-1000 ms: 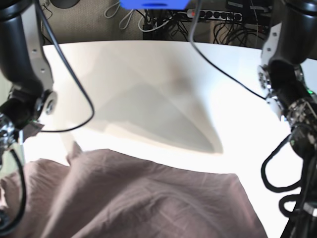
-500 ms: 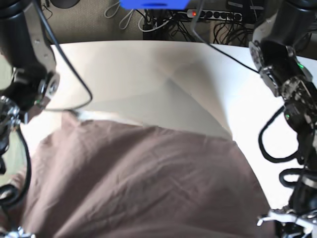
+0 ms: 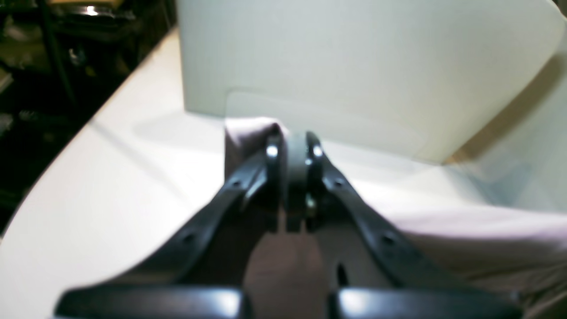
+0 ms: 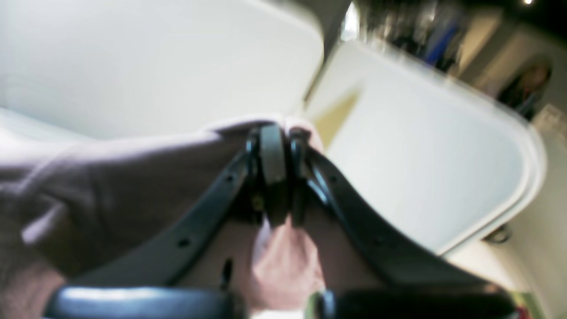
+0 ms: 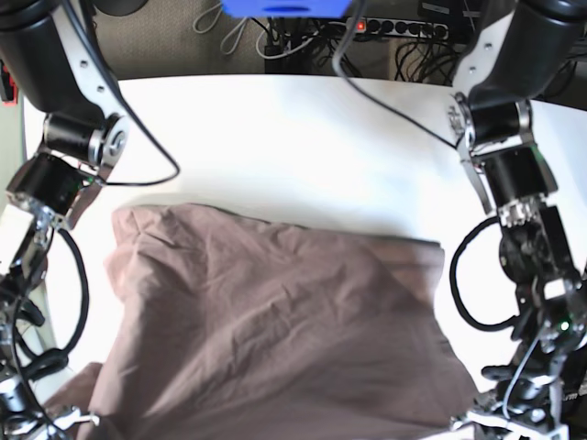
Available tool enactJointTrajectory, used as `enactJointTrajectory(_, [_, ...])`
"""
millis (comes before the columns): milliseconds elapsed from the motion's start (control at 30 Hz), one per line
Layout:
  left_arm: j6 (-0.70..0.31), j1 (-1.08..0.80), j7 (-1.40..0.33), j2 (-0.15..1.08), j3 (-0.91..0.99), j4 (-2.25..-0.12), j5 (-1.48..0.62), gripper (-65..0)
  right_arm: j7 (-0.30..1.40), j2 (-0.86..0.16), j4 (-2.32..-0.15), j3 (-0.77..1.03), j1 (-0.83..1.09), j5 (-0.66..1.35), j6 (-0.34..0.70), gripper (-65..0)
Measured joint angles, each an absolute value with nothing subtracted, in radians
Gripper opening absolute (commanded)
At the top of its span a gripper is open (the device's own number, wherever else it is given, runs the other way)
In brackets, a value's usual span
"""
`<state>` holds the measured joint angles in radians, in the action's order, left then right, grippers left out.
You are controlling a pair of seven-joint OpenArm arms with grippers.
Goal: Layout the t-shirt on the table in an organized manner, then fold the t-shirt properly
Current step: 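Lift the shirt edge with both grippers and fold it over onto the shirt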
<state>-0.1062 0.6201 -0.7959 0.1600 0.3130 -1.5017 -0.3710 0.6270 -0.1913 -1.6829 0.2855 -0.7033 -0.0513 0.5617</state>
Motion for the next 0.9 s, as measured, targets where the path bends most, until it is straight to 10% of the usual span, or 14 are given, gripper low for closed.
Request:
enactJointTrajectory(567, [-0.101,0.754,-0.619,0.158,0.313,-0.979,-0.366,-63.8,0.354,-0.204,-1.009,0.281,-0.821,-0.104,0.539,-64.8])
enactJointTrajectory(833, [-0.097,0.876,-0.559,0.17,0.314,-0.728,-0.367,-32.5,0.316,-0.218,-0.877,0.28,-0.866,-0.132,0.471,-29.0])
enactJointTrajectory(900, [-0.097,0.913,-0.511,0.169,0.313,-0.664,-0.367,-22.9,0.316,-0.215,-0.877,0.279,-0.863,-0.133,0.471,-28.6])
